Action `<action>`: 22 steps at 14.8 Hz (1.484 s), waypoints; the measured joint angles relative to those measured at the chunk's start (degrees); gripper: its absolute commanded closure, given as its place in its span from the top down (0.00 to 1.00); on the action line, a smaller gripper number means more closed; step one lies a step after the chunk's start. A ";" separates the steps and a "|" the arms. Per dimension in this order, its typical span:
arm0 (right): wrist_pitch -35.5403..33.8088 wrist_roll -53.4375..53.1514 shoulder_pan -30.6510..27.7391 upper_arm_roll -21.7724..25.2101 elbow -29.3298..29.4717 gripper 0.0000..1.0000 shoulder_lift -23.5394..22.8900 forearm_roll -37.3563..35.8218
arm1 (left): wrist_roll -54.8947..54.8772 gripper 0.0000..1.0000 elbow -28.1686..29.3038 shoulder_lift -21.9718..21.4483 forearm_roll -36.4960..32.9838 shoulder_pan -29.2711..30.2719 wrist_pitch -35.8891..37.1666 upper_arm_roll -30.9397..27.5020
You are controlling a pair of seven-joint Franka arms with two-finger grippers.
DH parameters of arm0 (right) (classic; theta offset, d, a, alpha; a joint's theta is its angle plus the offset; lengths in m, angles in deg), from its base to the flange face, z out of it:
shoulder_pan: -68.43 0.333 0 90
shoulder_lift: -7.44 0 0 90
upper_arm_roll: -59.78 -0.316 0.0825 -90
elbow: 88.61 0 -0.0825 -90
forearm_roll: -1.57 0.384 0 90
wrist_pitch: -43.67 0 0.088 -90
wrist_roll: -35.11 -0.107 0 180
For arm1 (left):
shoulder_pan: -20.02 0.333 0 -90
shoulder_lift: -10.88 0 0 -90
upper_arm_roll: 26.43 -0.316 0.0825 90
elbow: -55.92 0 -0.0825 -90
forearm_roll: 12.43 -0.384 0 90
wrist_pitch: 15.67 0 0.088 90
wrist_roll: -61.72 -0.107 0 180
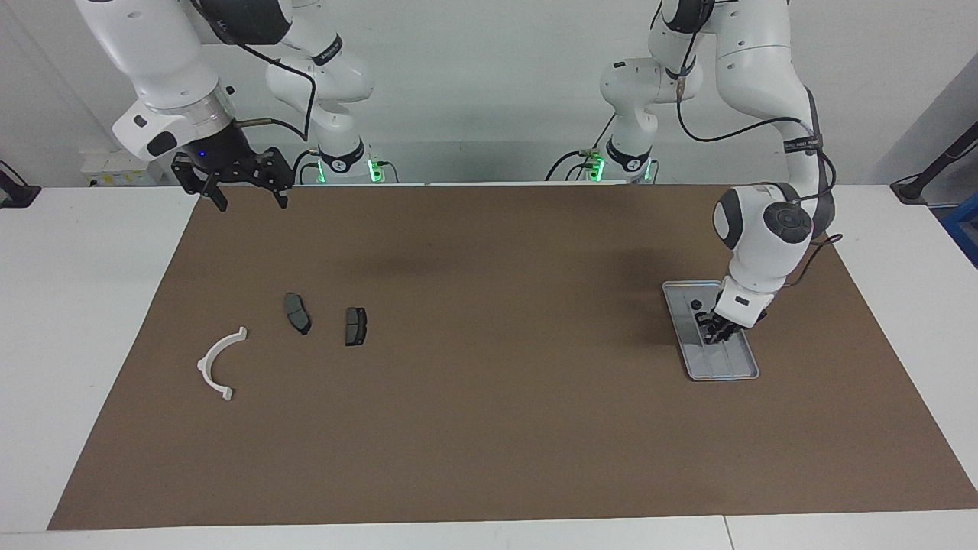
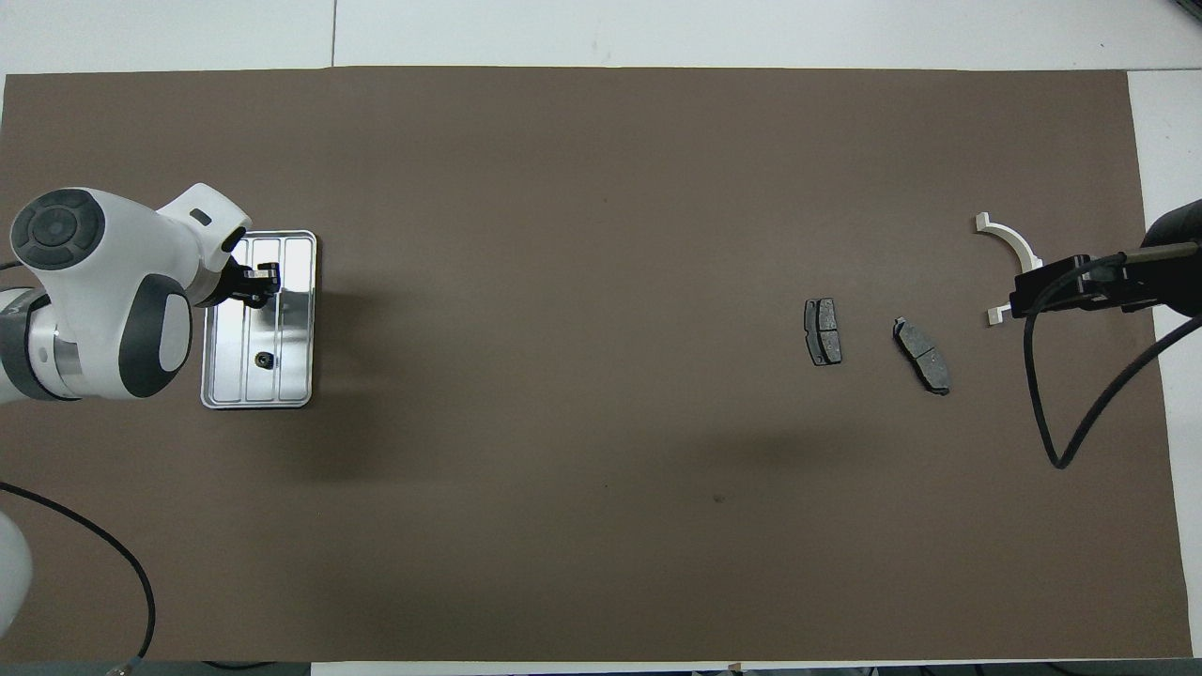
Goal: Pick bearing gear from pile to tray
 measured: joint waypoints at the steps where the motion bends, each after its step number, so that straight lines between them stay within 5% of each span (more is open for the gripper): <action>1: 0.00 0.00 0.00 -0.02 0.00 1.00 0.00 0.00 | 0.00 0.00 0.00 0.60 0.00 0.05 -0.78 0.00; 3: 0.00 0.00 0.00 -0.05 0.00 1.00 0.00 0.00 | 0.00 0.04 -0.02 0.80 0.00 0.11 -1.07 0.04; 4: 0.00 0.00 0.00 -0.06 0.00 1.00 0.00 0.00 | 0.00 0.23 -0.02 0.80 0.00 0.12 -1.09 0.05; 5: 0.00 0.00 0.01 -0.07 0.00 1.00 0.00 0.00 | 0.02 0.83 -0.02 0.80 0.00 0.12 -1.09 0.05; 6: 0.00 0.00 0.01 -0.07 0.00 1.00 0.00 0.00 | 0.07 1.00 -0.02 0.80 0.00 0.12 -1.10 0.06; 11: 0.01 -0.04 0.01 -0.08 0.01 1.00 0.00 0.00 | 0.59 1.00 -1.51 -0.19 2.24 0.30 1.21 0.20; 18: 0.18 -0.07 -0.07 -0.03 0.02 1.00 0.00 0.00 | 0.52 1.00 -17.11 -8.55 5.89 1.01 32.16 0.37; 22: 0.21 -0.07 -0.47 0.00 0.02 1.00 0.00 -0.46 | 0.48 1.00 -18.01 -11.88 5.98 1.01 37.68 0.71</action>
